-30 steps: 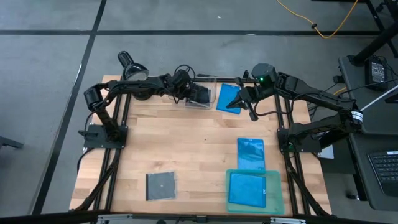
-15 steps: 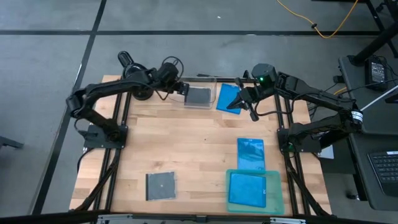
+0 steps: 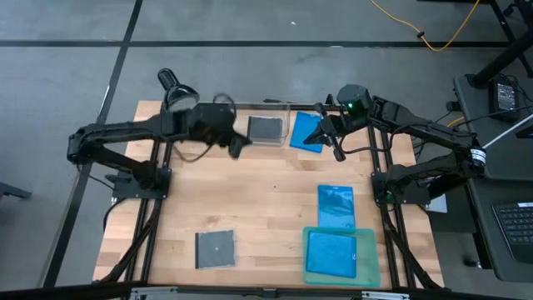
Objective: Pick & place jewel cases by type
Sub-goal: Put the black cd case into the transparent bin
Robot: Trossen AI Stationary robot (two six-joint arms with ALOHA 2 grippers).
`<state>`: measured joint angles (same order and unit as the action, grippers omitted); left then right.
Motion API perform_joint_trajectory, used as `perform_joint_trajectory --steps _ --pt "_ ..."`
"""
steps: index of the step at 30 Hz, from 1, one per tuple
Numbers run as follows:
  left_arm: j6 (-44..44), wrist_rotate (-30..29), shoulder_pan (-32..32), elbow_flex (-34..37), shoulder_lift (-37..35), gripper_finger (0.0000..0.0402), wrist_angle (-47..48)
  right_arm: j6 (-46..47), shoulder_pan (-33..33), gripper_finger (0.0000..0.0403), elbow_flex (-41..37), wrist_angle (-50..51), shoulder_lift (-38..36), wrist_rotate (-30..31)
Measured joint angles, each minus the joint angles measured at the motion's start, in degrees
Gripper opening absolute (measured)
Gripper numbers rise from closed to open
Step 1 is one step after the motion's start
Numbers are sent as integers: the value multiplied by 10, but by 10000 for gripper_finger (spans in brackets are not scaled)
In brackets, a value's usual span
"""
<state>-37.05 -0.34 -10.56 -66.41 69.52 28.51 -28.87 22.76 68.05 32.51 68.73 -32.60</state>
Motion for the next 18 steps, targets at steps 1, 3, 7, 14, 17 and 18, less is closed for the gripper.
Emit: perform_joint_trajectory --steps 1,3,7,14,17,18 --pt "8 0 24 0 -2 84 2 5 0 25 0 1 0 0" --pt "12 -11 71 3 -4 63 9 20 0 22 0 7 0 0" --pt "-26 -53 166 21 -4 17 44 31 0 8 0 30 0 18" --pt "-166 -105 326 96 -3 1 120 32 0 18 -12 34 19 36" --pt "-225 -114 384 131 0 1 115 61 0 19 -61 -25 21 37" --pt "-245 -118 400 141 2 2 113 77 0 16 -82 -56 21 36"
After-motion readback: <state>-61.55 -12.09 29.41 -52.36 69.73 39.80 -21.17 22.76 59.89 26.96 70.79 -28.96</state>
